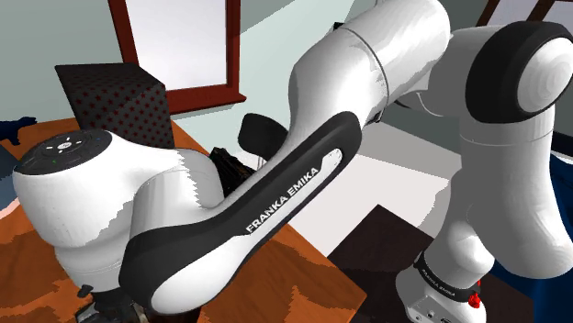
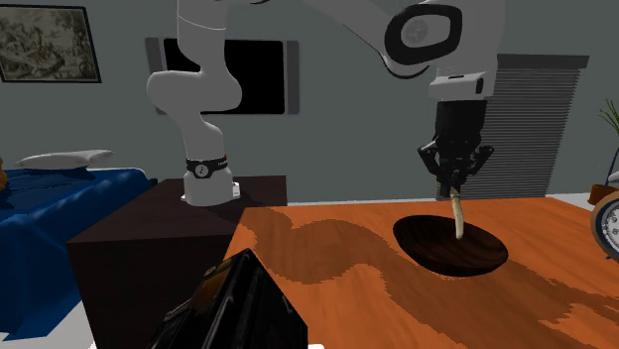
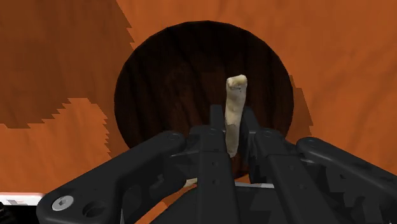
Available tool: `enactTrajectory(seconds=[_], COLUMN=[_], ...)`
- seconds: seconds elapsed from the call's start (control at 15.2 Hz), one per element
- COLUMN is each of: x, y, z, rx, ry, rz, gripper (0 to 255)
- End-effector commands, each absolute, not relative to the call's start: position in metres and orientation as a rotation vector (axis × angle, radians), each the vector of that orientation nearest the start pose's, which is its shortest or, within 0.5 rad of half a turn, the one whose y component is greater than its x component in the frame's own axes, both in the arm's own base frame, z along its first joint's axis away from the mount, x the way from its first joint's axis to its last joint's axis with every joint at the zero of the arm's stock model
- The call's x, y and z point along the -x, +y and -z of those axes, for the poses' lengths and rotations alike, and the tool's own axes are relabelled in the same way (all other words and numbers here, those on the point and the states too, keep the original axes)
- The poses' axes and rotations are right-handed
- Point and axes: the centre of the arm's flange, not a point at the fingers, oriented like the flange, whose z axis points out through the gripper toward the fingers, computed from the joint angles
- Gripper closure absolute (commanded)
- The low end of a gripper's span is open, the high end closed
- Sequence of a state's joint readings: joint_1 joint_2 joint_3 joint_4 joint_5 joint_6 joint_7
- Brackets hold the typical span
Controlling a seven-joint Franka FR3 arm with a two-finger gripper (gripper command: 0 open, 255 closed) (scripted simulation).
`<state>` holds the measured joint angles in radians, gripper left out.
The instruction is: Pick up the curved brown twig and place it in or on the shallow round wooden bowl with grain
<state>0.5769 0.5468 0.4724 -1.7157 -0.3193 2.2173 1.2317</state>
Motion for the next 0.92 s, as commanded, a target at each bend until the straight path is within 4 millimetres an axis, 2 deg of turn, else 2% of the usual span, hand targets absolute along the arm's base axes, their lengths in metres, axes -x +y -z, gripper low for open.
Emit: enactTrajectory(seconds=[0.0,0.66,0.86], x=[-0.369,-0.369,-0.369], y=[0.561,0.561,0.561], z=[-0.292,-0.239,-0.236], rx=[3.123,3.123,3.123], ry=[0.086,0.086,0.086], rz=[0.043,0.043,0.043], gripper=[255,255,255])
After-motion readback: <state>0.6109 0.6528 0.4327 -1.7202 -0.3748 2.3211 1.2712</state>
